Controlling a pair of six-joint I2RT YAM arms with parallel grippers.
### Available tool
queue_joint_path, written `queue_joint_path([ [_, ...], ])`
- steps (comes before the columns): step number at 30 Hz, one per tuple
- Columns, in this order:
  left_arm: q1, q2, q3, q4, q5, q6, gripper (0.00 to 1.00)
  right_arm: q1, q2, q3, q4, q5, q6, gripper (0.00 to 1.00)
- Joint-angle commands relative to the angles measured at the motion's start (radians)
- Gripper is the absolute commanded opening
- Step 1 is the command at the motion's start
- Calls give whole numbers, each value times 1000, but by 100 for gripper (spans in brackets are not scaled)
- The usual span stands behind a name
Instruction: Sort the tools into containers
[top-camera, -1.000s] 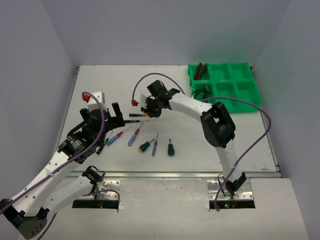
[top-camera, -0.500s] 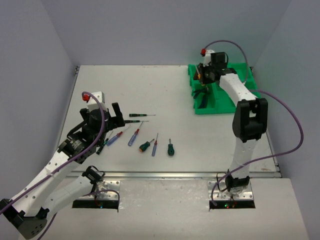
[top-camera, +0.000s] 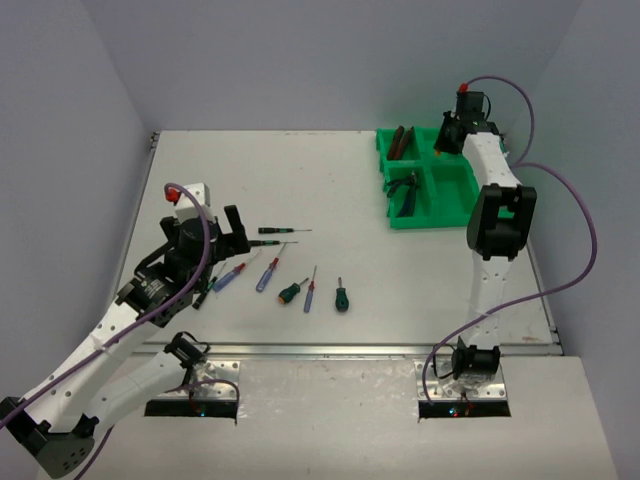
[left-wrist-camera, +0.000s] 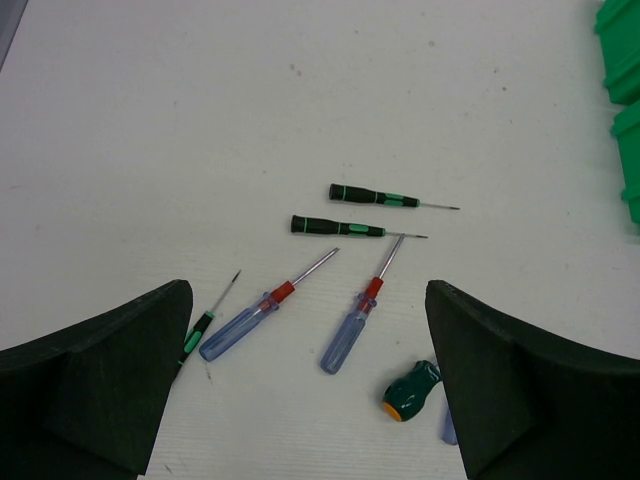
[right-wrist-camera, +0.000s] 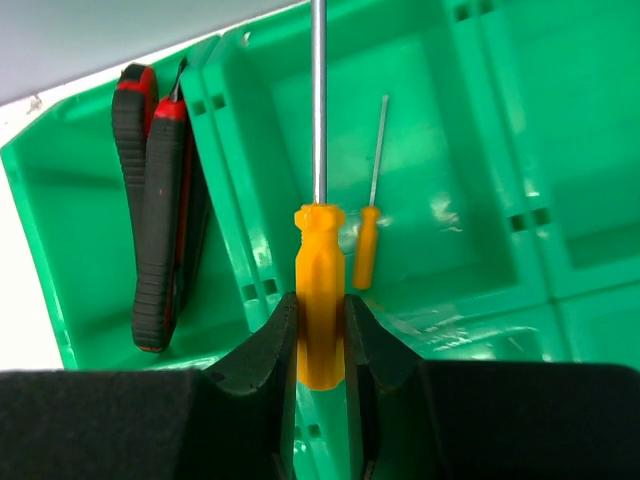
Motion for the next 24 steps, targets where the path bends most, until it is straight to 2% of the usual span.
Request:
queue_joint_path([
  [1, 11, 1, -2, 39, -8, 9, 100, 9, 21, 81, 3, -12, 29, 6],
  [2, 11, 1, -2, 39, -10, 9, 100, 9, 24, 80, 2, -9, 34, 8],
  [3, 12, 1, -2, 39, -11, 9, 100, 9, 24, 67, 6, -9, 38, 17],
  [4, 11, 1, -2, 39, -10, 9, 100, 9, 20, 58, 14, -9, 40, 20],
  [7, 11, 8, -2, 40, -8, 9, 100, 11, 4, 40, 26, 4, 43, 45],
  [12, 11, 12, -1, 40, -5, 10, 100, 9, -38, 41, 19, 25, 40, 70],
  [17, 11, 18, -1, 40, -8, 9, 100, 11, -116, 4, 11, -21, 63, 77],
  [21, 14, 54, 2, 42, 4, 9, 100, 46, -248, -123, 17, -37, 50, 84],
  [23, 18, 98, 11, 40, 36, 4, 100, 81, -295, -162, -2, -37, 23, 98],
  [24, 19, 125, 20, 37, 56, 0, 100, 120, -329, -215, -19, -35, 4, 99],
])
